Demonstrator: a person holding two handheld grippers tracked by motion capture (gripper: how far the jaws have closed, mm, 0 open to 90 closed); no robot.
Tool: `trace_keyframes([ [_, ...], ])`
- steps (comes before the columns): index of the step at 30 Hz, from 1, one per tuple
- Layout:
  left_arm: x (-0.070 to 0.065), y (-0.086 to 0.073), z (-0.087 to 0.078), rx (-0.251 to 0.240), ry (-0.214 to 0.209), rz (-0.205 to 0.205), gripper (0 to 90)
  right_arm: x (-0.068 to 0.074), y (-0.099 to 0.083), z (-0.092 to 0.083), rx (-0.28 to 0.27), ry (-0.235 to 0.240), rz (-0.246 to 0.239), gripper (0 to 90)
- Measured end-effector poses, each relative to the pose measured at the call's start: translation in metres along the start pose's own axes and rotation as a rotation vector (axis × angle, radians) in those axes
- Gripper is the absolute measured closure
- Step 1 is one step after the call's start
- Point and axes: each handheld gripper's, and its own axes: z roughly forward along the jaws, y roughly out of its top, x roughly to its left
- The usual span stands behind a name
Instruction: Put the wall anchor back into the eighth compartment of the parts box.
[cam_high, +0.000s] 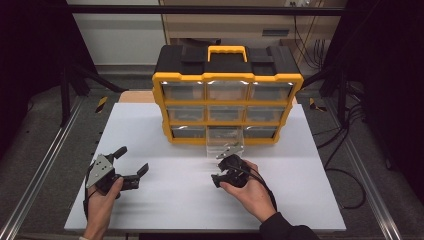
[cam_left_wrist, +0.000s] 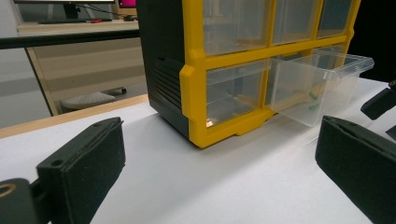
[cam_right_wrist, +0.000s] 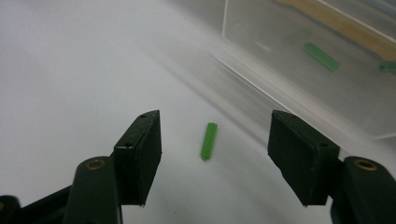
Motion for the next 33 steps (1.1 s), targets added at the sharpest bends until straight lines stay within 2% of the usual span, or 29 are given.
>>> trace_keyframes([
  [2, 0.0, -0.001, 0.001, 0.005, -0.002, 0.0, 1.1, -0.002, 0.0, 0.001, -0.003, 0.007, -0.016, 38.6],
  [4, 0.0, -0.001, 0.001, 0.003, -0.003, -0.001, 1.1, -0.001, 0.0, 0.0, 0.011, 0.008, 0.022, 41.7],
  [6, 0.001, -0.001, 0.001, 0.002, -0.002, -0.001, 1.1, -0.003, 0.001, 0.001, 0.01, 0.004, 0.019, 44.8],
  [9, 0.001, 0.0, 0.001, 0.002, -0.003, -0.001, 1.1, -0.002, 0.002, 0.006, 0.013, 0.018, 0.047, 49.3],
  [12, 0.001, 0.0, 0.001, 0.002, -0.003, 0.001, 1.1, -0.002, 0.002, 0.009, 0.033, 0.021, 0.024, 52.9],
  [14, 0.001, 0.0, 0.001, 0.002, -0.002, 0.0, 1.1, 0.001, 0.001, 0.011, 0.038, 0.02, 0.042, 55.9],
  [16, 0.001, 0.0, 0.001, 0.0, -0.003, -0.001, 1.1, 0.001, 0.001, 0.013, 0.039, 0.022, 0.032, 57.9],
  [18, 0.001, 0.0, 0.001, 0.001, -0.003, -0.001, 1.1, 0.0, -0.002, 0.018, 0.053, -0.003, 0.027, 61.5],
  [20, 0.0, 0.0, 0.001, -0.002, -0.004, -0.002, 1.1, 0.0, -0.003, 0.02, 0.057, 0.009, 0.045, 64.9],
  [22, 0.0, 0.0, 0.001, -0.002, -0.004, -0.002, 1.1, -0.001, -0.004, 0.021, 0.068, 0.0, 0.027, 67.5],
  [23, 0.0, 0.0, 0.001, -0.002, -0.003, -0.003, 1.1, -0.001, -0.005, 0.021, 0.063, 0.01, 0.046, 68.7],
  [24, 0.0, 0.0, 0.001, -0.003, -0.002, -0.002, 1.1, -0.001, -0.005, 0.021, 0.062, 0.013, 0.032, 70.3],
  [26, 0.001, 0.001, 0.0, -0.005, -0.001, -0.001, 1.1, -0.002, -0.005, 0.023, 0.062, 0.013, 0.053, 71.4],
  [28, 0.001, 0.001, 0.0, -0.006, -0.001, -0.004, 1.1, 0.0, -0.004, 0.025, 0.063, 0.029, 0.055, 73.0],
  [30, 0.001, 0.0, 0.001, -0.002, -0.003, -0.001, 1.1, 0.0, -0.004, 0.027, 0.072, 0.02, 0.06, 73.6],
  [33, 0.0, 0.0, 0.001, 0.0, -0.006, 0.002, 1.1, 0.0, -0.004, 0.028, 0.072, 0.002, 0.022, 77.9],
])
